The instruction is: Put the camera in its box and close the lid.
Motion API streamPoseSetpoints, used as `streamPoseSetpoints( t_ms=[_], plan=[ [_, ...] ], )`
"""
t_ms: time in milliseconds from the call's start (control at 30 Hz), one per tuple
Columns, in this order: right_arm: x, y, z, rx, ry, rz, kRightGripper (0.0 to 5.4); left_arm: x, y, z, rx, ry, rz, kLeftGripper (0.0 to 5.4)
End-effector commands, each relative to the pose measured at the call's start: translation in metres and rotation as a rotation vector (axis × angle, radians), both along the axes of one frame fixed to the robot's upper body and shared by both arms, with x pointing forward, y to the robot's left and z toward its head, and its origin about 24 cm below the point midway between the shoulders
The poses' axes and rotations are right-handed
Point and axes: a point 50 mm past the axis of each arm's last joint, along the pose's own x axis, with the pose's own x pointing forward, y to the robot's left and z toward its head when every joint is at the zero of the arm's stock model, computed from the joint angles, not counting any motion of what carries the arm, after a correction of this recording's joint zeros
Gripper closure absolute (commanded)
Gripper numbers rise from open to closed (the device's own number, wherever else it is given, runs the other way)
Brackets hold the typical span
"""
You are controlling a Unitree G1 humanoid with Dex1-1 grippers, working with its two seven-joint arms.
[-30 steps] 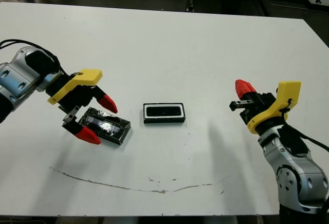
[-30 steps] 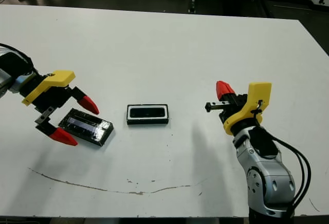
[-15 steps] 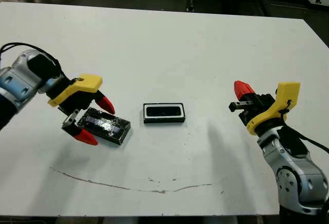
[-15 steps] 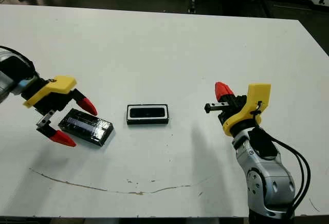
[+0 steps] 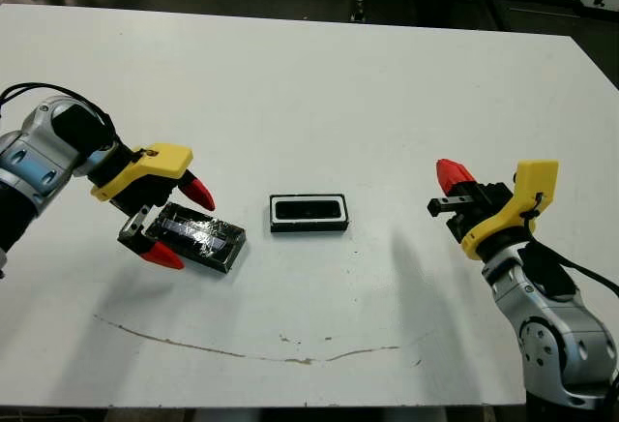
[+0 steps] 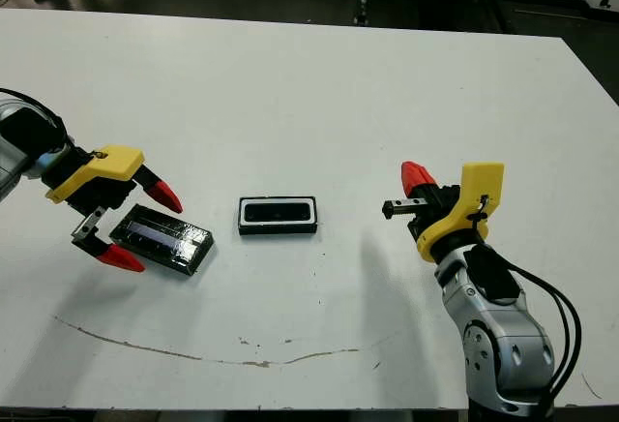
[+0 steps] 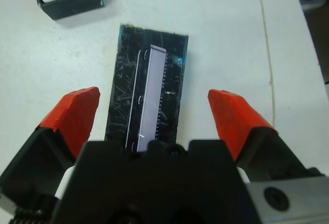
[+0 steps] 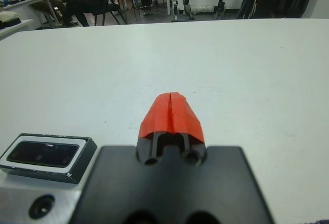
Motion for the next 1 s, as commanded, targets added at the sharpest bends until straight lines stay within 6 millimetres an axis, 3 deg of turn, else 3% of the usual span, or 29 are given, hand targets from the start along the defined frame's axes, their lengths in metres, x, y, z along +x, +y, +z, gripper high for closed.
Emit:
streamPoseSetpoints(
  t_ms=[33,767,1000],
  plan=[
    [-0.002,-0.003,-0.002,-0.008,0.019,0.004,5.4,0.0,0.003,-0.007,0.014,0.027,0.042,0.0],
    [-0.004,-0.002,-0.005,-0.009,0.028,0.013,5.4,0.01,0.02,-0.02,0.227,0.091,0.232,0.0],
    [-0.004,-0.001,-0.006,-0.005,0.033,0.019,5.4,0.008,0.016,-0.018,0.184,0.003,0.268,0.79]
  ],
)
